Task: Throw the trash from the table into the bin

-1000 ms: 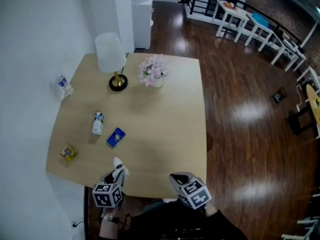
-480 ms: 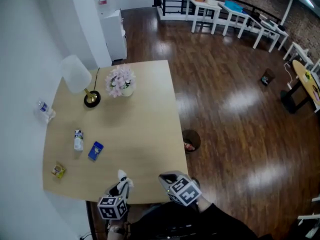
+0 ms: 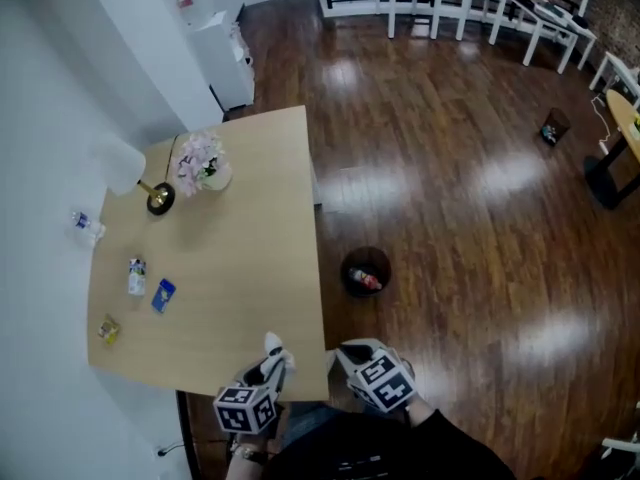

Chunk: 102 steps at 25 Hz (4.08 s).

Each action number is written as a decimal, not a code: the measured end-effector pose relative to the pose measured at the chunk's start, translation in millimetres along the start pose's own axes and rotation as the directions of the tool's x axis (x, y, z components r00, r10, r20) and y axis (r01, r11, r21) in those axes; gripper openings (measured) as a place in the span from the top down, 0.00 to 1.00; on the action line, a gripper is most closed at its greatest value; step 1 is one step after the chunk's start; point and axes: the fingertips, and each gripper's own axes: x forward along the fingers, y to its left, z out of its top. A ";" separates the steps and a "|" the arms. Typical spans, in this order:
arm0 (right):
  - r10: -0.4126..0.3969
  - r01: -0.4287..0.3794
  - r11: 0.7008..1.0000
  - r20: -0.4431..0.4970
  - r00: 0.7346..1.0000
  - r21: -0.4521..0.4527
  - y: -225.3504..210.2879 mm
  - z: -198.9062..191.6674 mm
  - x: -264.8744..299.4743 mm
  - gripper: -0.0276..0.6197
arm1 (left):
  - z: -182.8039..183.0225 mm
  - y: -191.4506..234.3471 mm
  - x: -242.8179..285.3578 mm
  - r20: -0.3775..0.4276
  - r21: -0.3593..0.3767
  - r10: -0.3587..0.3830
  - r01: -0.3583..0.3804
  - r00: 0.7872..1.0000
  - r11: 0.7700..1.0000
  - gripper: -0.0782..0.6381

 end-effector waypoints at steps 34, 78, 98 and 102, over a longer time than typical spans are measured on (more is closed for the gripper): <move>-0.068 0.095 0.963 -0.115 0.991 0.251 -266.1 -49.5 -42.8 0.95 | 39.2 -158.1 316.8 -0.222 0.110 -0.053 0.079 0.974 0.991 0.71; -0.044 0.103 0.950 -0.203 0.978 0.294 -369.8 -75.1 71.6 0.95 | 20.4 -99.5 516.8 -0.342 0.078 -0.077 0.110 0.936 0.991 0.89; 0.012 -0.001 0.993 -0.092 0.996 0.118 -183.2 1.6 -23.9 0.95 | 56.7 -169.3 165.8 -0.193 0.098 -0.119 0.139 0.974 0.985 0.89; 0.077 -0.073 0.996 -0.091 0.993 0.050 -112.0 10.8 -13.4 0.95 | 37.2 -136.9 109.0 -0.141 0.076 -0.080 0.091 0.987 0.993 0.89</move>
